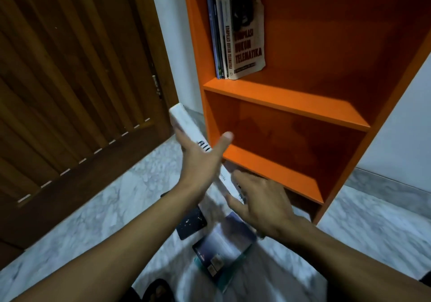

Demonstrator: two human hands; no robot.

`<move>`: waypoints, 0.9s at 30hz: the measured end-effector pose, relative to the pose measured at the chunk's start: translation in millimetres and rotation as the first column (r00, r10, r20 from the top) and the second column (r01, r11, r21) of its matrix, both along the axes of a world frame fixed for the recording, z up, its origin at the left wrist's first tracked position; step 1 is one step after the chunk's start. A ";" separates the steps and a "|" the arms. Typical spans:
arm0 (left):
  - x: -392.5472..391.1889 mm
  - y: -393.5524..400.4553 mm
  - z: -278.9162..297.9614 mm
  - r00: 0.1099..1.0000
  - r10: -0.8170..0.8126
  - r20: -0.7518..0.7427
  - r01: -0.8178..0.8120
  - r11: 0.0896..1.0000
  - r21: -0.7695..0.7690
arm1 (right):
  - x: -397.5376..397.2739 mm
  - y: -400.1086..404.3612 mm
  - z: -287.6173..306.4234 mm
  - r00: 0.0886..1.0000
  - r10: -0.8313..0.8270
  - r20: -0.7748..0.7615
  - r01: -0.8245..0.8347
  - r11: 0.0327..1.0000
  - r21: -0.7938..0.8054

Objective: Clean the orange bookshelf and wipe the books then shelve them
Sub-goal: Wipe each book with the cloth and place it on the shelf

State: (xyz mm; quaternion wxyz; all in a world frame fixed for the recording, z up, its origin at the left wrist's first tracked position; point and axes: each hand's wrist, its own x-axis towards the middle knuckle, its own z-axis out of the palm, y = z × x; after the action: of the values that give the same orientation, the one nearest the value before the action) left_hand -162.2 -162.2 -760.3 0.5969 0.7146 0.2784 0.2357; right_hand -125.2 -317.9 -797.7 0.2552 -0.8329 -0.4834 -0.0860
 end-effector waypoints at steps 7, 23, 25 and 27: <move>6.7 2.4 -8.3 0.975 0.196 0.107 -0.174 0.966 -0.190 | 13.4 1.7 0.5 0.993 0.111 -0.035 -0.116 0.961 -0.250; -12.1 10.8 16.7 0.984 -0.073 0.162 0.106 0.973 -0.206 | 91.1 -31.5 72.2 0.244 0.327 -0.913 0.815 0.440 0.376; -13.6 5.3 14.3 0.980 -0.134 0.147 0.160 0.970 -0.183 | 86.7 -27.4 80.2 0.538 0.183 -0.823 0.682 0.480 0.552; -13.2 -4.0 13.1 0.971 -0.179 0.160 0.208 0.961 -0.184 | 82.9 -21.6 75.1 0.780 0.051 -0.624 0.439 0.666 0.603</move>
State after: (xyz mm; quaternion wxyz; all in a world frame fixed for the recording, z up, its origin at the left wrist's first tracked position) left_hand -175.4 -166.3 -747.2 0.7041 0.6563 0.1863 0.1970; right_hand -42.4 -339.4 -722.6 0.6870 -0.6957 -0.2072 -0.0329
